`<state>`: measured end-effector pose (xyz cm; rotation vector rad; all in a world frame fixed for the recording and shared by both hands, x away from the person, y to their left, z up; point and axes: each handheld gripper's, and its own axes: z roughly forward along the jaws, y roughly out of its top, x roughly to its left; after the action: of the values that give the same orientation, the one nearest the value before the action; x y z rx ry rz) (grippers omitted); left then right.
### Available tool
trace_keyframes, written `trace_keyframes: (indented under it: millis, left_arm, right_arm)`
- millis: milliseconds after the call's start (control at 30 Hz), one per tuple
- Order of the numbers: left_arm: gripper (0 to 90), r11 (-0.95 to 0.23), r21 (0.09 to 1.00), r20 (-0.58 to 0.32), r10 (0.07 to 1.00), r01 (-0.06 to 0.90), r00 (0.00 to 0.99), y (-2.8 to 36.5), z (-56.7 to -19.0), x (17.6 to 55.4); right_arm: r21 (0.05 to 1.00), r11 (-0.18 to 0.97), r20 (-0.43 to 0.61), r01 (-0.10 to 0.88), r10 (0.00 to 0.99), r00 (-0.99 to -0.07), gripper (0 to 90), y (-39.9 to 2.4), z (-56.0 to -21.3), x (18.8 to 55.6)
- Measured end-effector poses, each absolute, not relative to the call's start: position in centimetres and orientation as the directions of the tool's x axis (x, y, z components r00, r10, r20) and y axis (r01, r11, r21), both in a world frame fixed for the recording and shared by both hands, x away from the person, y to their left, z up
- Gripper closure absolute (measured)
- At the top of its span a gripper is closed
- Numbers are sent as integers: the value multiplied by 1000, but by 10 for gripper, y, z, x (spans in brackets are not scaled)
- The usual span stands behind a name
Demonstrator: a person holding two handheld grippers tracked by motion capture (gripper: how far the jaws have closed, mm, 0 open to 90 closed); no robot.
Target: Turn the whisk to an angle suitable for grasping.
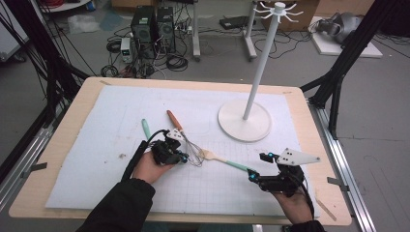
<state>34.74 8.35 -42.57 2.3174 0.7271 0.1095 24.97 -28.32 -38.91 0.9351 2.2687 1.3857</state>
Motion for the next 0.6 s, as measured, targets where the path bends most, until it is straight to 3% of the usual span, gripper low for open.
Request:
trace_keyframes:
  millis: [600]
  left_arm:
    - [896, -602, 646, -128, 521, 469, 844, 78, -426, 346]
  right_arm:
    - [877, 315, 62, 363, 675, -736, 249, -283, -389, 250]
